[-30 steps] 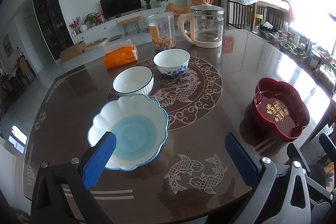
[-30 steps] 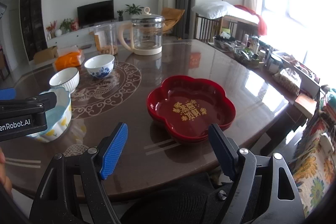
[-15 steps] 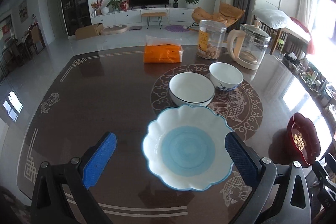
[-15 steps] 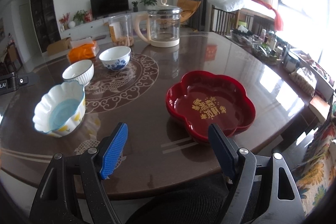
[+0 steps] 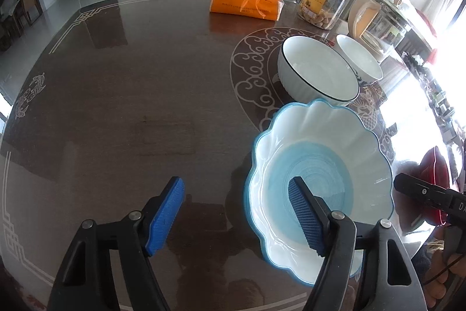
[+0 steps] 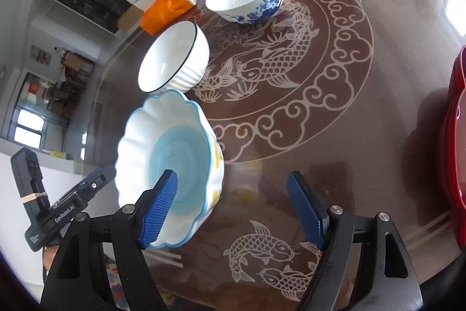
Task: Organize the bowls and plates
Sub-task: 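Close the right gripper on the scalloped bowl rim and lift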
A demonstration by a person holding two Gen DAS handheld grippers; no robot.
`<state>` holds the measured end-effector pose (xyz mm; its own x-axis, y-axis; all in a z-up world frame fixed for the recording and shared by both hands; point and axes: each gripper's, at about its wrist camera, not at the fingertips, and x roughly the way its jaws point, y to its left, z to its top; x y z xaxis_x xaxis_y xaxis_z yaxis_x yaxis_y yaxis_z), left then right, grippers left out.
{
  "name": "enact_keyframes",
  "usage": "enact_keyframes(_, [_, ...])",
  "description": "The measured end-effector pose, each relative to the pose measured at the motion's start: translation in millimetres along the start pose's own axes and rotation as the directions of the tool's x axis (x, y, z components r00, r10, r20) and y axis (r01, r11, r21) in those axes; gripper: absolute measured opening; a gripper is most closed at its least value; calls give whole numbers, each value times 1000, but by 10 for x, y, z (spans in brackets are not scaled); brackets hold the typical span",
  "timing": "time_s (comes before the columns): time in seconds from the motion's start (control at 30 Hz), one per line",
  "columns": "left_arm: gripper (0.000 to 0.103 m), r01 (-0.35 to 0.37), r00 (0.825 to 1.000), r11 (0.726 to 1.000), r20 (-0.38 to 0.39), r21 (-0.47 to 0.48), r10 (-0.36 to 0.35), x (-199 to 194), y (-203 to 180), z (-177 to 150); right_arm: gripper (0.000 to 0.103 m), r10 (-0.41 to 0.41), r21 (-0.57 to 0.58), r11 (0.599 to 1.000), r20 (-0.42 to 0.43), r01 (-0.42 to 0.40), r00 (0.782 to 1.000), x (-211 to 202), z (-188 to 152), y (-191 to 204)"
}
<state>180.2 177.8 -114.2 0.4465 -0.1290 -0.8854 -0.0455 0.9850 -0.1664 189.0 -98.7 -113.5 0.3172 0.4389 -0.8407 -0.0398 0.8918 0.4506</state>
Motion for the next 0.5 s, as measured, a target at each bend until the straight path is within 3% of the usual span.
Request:
enact_keyframes(0.07, [57,-9,1000,1000,-9,11,9,74,-36,-5,69,-29,-37,999,-4,29,1000,71,13,92])
enact_keyframes(0.13, [42,4,1000,1000,-21,10,-4,128,-36,-10,44,-35,-58,998,-27,33,999,151,27,146])
enact_keyframes(0.2, [27,26,999,1000,-36,3,-26,183,-30,-24,34,-52,-68,997,-50,49,997,244,42,159])
enact_keyframes(0.27, [11,56,997,998,-47,-2,-56,221,-30,-50,31,-52,-69,996,-62,48,997,329,36,149])
enact_keyframes(0.4, [10,67,997,998,-24,-4,-68,208,-41,-100,14,-4,-82,997,-67,-2,998,378,17,182])
enact_keyframes(0.5, [10,92,995,996,-30,-5,-92,162,-70,-150,14,-44,-134,990,-49,37,998,371,-24,260])
